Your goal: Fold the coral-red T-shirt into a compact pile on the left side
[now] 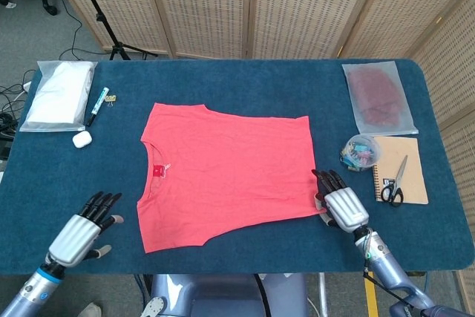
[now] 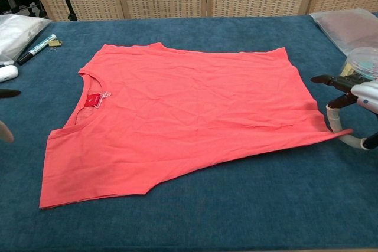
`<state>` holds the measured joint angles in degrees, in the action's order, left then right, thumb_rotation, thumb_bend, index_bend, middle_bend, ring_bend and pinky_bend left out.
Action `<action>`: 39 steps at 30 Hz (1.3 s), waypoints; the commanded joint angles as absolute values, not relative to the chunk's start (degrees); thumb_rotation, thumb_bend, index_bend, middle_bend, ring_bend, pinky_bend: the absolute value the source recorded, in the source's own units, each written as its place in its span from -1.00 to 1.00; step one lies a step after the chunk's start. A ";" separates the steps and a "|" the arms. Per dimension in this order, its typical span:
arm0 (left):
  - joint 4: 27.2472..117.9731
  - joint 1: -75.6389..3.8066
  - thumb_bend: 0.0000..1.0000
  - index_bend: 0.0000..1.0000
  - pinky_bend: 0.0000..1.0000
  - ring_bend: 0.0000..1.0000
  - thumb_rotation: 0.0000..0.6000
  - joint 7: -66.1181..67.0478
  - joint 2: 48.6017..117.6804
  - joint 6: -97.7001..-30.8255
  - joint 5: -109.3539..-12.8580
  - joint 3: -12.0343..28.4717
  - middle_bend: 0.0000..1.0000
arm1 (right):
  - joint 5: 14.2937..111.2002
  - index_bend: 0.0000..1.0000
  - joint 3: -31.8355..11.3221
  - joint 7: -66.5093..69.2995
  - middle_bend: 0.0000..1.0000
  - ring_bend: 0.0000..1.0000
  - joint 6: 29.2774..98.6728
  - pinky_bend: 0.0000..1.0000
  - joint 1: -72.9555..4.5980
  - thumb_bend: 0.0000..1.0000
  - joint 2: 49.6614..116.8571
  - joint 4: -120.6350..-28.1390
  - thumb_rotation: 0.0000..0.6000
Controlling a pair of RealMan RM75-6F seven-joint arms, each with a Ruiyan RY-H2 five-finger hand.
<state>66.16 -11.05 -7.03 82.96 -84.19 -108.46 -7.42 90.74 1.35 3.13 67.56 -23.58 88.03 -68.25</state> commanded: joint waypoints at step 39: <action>65.08 -17.86 -0.52 -0.11 -1.00 -1.00 1.00 -1.81 92.19 -76.48 -108.23 -11.70 -1.00 | 89.69 0.23 0.75 3.29 -1.00 -1.00 67.09 -1.00 -23.77 0.86 87.54 -68.57 1.00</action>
